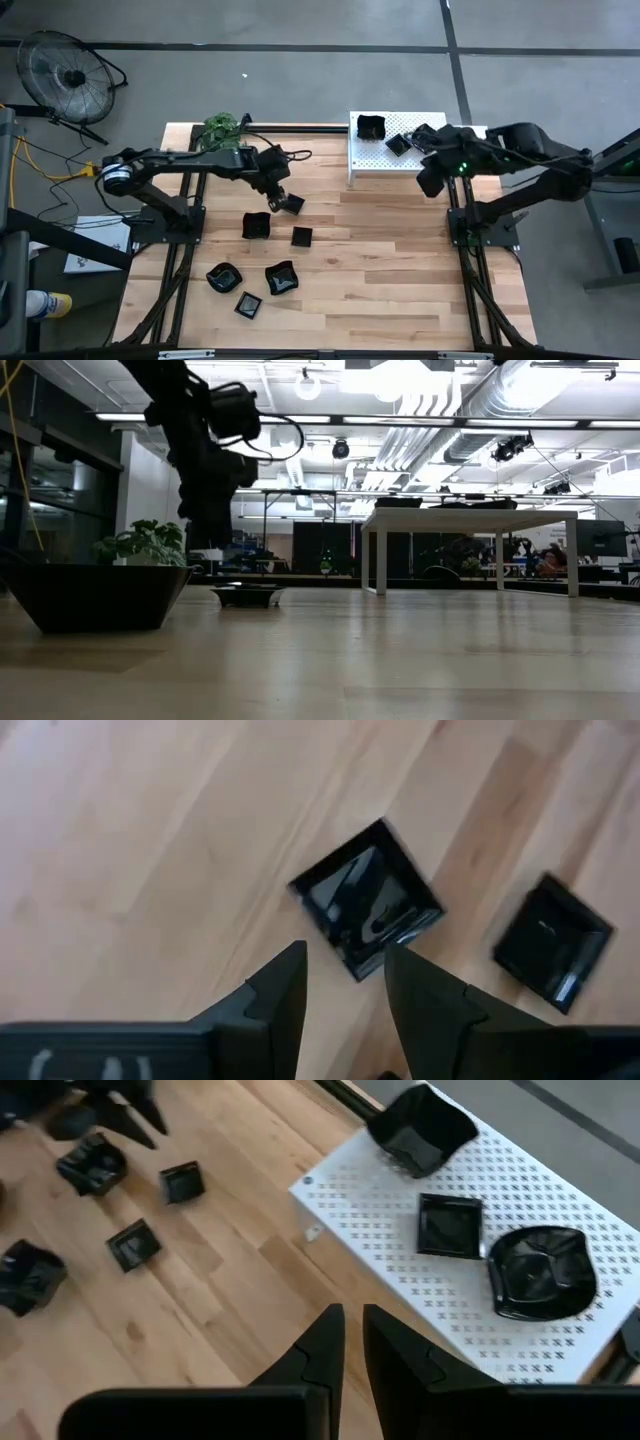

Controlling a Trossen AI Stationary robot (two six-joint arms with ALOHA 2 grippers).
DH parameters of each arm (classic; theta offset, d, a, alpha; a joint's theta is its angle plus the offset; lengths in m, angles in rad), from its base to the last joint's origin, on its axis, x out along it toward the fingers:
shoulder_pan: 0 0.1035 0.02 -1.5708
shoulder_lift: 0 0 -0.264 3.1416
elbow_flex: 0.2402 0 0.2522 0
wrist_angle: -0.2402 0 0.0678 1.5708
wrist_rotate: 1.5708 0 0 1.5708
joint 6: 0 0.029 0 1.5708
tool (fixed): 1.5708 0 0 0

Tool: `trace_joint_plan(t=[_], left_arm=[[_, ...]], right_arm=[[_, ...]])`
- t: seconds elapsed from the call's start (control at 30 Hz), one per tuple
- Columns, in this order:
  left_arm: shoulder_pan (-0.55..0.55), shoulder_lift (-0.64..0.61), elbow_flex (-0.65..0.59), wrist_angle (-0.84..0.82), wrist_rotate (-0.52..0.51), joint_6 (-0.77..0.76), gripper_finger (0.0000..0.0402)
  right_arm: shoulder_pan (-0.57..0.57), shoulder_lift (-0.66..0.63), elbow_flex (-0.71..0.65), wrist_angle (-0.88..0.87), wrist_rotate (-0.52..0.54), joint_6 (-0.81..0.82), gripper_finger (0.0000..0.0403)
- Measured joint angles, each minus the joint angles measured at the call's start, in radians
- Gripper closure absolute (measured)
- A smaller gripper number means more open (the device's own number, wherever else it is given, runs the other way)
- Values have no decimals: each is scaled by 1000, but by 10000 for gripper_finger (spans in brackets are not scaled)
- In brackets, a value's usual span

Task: Pick & Place Mini shaped plates
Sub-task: Stack the square plate on top of the square plate on the shelf

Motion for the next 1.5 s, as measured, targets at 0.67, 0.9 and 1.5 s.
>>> trace_joint_plan(t=[0.67, 0.9, 1.5], left_arm=[[0, 167, 0, 31, -18, -226, 269], [0, 183, 0, 91, 7, -290, 269], [-1, 253, 2, 132, -10, -319, 269]], right_arm=[[231, 0, 0, -24, 80, 67, 354], [231, 0, 0, -35, 82, 62, 349], [230, -8, -1, -38, 87, 48, 350]])
